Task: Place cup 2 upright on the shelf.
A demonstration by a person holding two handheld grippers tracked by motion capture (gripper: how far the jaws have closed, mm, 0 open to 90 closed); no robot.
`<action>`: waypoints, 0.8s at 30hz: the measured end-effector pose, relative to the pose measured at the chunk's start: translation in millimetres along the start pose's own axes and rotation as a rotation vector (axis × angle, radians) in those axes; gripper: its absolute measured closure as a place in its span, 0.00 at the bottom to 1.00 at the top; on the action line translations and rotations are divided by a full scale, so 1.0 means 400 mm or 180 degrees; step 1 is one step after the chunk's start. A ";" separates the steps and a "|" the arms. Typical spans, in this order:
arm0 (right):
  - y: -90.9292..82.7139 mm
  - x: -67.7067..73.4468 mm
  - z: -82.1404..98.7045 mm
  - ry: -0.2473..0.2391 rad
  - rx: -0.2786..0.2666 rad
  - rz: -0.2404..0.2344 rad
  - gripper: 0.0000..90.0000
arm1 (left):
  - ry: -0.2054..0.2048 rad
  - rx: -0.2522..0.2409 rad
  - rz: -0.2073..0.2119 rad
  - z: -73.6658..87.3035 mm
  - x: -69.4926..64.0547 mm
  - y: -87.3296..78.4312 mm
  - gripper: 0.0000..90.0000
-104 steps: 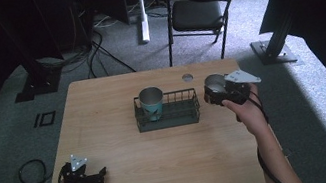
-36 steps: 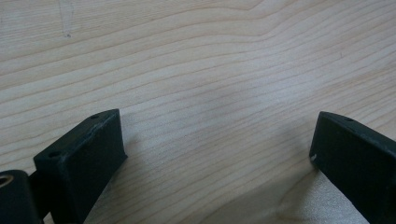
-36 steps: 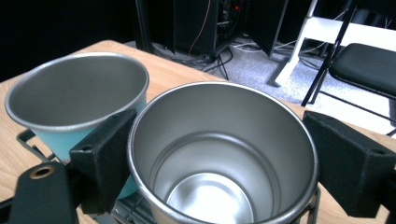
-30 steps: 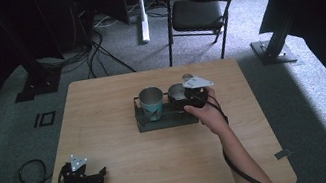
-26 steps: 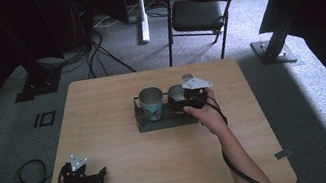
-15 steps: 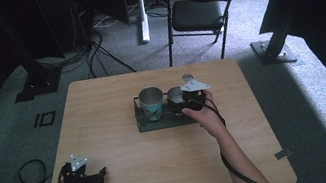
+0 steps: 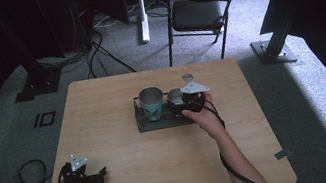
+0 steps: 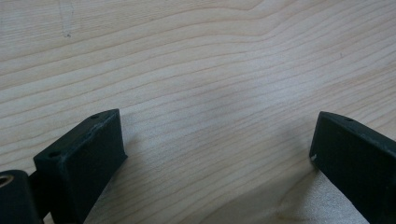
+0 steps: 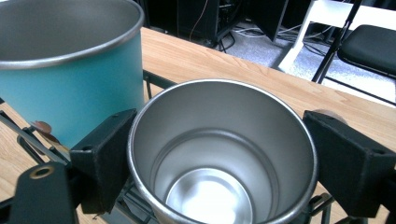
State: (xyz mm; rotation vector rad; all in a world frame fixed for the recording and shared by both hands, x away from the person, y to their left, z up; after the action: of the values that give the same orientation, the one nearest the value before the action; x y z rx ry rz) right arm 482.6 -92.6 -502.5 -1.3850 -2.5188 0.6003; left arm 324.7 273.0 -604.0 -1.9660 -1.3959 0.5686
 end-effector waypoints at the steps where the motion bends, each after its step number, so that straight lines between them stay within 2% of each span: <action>1: 0.000 0.000 0.002 0.0004 -0.0028 0.0001 0.15 | 0.0001 0.0002 -0.0001 0.000 0.000 0.000 0.04; 11: 0.000 0.000 0.006 0.0030 -0.0096 -0.0010 0.14 | -0.0001 0.0000 0.0000 0.000 0.000 0.000 0.04; 14: -0.002 -0.001 0.004 -0.0035 -0.0055 -0.0043 0.14 | 0.0000 0.0000 0.0000 0.000 0.000 0.000 0.04; 24: -0.032 -0.004 -0.017 -0.0007 -0.0098 -0.0069 0.13 | -0.0001 -0.0001 0.0000 0.000 0.000 0.000 0.04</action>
State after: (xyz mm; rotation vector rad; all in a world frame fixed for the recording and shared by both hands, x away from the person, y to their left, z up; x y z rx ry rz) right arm 476.0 -98.4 -490.8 -1.3661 -2.5518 0.5614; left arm 324.7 273.0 -604.0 -1.9663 -1.3962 0.5690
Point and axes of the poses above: each handheld gripper's, and its own axes: y roughly forward along the jaws, z roughly out of its underside, x roughly to its left, the point moved 7 cm from there along y, roughly forward along the jaws, and after that the axes turned 1 degree about -z, right-handed, at the moved point
